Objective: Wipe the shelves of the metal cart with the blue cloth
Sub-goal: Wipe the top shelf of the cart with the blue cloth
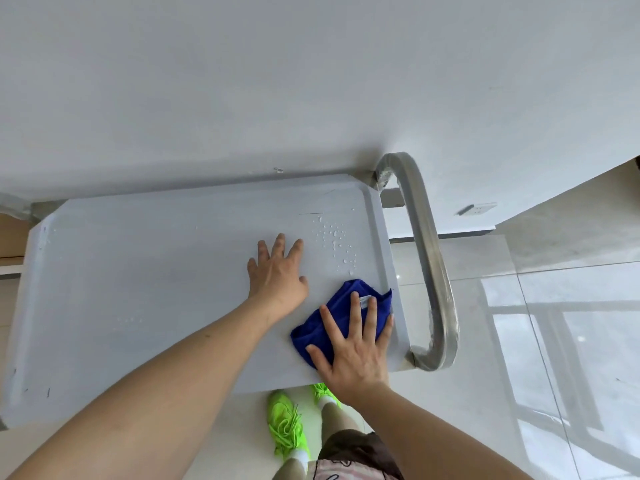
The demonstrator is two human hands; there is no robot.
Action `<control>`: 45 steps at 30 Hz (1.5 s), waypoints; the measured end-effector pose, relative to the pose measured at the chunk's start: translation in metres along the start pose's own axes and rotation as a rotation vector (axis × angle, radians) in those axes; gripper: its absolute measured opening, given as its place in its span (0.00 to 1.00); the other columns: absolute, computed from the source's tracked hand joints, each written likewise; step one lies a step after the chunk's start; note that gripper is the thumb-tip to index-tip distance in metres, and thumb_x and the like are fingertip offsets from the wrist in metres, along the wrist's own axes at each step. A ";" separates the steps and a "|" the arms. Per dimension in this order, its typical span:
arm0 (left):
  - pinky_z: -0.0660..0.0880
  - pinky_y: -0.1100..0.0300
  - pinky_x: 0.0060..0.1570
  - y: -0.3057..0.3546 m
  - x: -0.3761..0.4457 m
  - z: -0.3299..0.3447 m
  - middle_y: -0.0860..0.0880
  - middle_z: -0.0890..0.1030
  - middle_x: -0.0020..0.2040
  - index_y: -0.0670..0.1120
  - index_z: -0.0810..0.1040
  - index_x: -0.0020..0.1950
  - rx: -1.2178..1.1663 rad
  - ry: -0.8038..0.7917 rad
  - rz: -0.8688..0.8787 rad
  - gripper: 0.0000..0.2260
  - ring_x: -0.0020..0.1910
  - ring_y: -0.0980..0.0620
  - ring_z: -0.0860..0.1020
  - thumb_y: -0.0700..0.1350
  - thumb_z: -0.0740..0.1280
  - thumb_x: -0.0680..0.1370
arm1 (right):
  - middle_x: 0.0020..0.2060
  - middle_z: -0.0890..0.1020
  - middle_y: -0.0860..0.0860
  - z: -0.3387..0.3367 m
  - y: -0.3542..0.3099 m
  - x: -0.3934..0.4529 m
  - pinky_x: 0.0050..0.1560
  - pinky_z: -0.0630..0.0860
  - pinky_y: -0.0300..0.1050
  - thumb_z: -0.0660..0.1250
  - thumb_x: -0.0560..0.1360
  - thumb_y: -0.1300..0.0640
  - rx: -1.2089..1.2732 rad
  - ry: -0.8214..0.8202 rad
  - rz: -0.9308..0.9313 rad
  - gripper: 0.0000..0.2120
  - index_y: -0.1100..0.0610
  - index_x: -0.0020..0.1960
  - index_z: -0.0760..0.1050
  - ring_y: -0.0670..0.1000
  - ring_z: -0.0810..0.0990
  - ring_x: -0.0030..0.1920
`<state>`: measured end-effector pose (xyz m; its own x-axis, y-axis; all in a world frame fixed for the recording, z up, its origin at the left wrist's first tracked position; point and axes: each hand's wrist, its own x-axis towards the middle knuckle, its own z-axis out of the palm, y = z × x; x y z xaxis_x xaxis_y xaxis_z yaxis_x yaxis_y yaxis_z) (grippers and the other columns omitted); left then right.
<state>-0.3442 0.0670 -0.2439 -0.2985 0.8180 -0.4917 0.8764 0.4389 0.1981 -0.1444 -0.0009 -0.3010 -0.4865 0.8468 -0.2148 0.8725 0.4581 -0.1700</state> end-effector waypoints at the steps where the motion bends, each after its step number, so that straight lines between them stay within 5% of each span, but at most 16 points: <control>1: 0.55 0.37 0.72 -0.001 0.004 0.000 0.45 0.48 0.81 0.54 0.50 0.79 0.002 0.001 -0.016 0.31 0.77 0.35 0.46 0.51 0.61 0.79 | 0.81 0.50 0.62 0.001 0.001 0.001 0.72 0.46 0.78 0.50 0.78 0.27 0.003 0.007 -0.003 0.35 0.42 0.80 0.56 0.68 0.44 0.80; 11: 0.70 0.45 0.61 -0.021 0.018 -0.002 0.52 0.59 0.79 0.59 0.60 0.76 0.023 0.057 -0.032 0.26 0.74 0.45 0.60 0.50 0.61 0.78 | 0.80 0.53 0.62 -0.018 0.001 0.107 0.73 0.42 0.76 0.48 0.76 0.25 0.025 0.077 0.089 0.37 0.42 0.80 0.56 0.68 0.46 0.79; 16: 0.66 0.41 0.64 -0.024 0.018 0.002 0.53 0.58 0.79 0.59 0.56 0.77 0.084 0.066 -0.020 0.34 0.75 0.45 0.60 0.64 0.64 0.74 | 0.80 0.54 0.61 -0.029 -0.001 0.171 0.73 0.40 0.75 0.43 0.76 0.24 0.005 0.101 0.122 0.38 0.42 0.80 0.55 0.68 0.47 0.79; 26: 0.55 0.37 0.72 -0.024 0.021 0.016 0.55 0.50 0.80 0.59 0.47 0.78 0.014 0.078 -0.047 0.35 0.78 0.44 0.51 0.62 0.62 0.77 | 0.78 0.57 0.60 -0.043 -0.020 0.254 0.72 0.37 0.73 0.46 0.77 0.29 0.061 0.125 0.269 0.35 0.47 0.78 0.57 0.65 0.49 0.77; 36: 0.55 0.39 0.74 -0.029 0.020 0.009 0.57 0.50 0.80 0.60 0.47 0.79 -0.025 0.012 -0.009 0.35 0.78 0.44 0.51 0.62 0.62 0.78 | 0.78 0.58 0.59 -0.043 -0.023 0.257 0.73 0.39 0.74 0.44 0.78 0.31 0.090 0.148 0.302 0.34 0.49 0.77 0.57 0.65 0.50 0.77; 45: 0.52 0.48 0.76 -0.046 0.025 -0.017 0.58 0.47 0.80 0.57 0.51 0.79 -0.161 -0.242 0.057 0.36 0.79 0.48 0.46 0.42 0.59 0.73 | 0.80 0.53 0.57 -0.027 -0.026 0.163 0.73 0.32 0.70 0.42 0.78 0.30 0.111 0.056 0.295 0.35 0.47 0.79 0.53 0.61 0.42 0.79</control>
<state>-0.3980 0.0735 -0.2511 -0.1354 0.7391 -0.6598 0.8123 0.4641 0.3533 -0.2447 0.1327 -0.3055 -0.2073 0.9537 -0.2178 0.9637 0.1607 -0.2133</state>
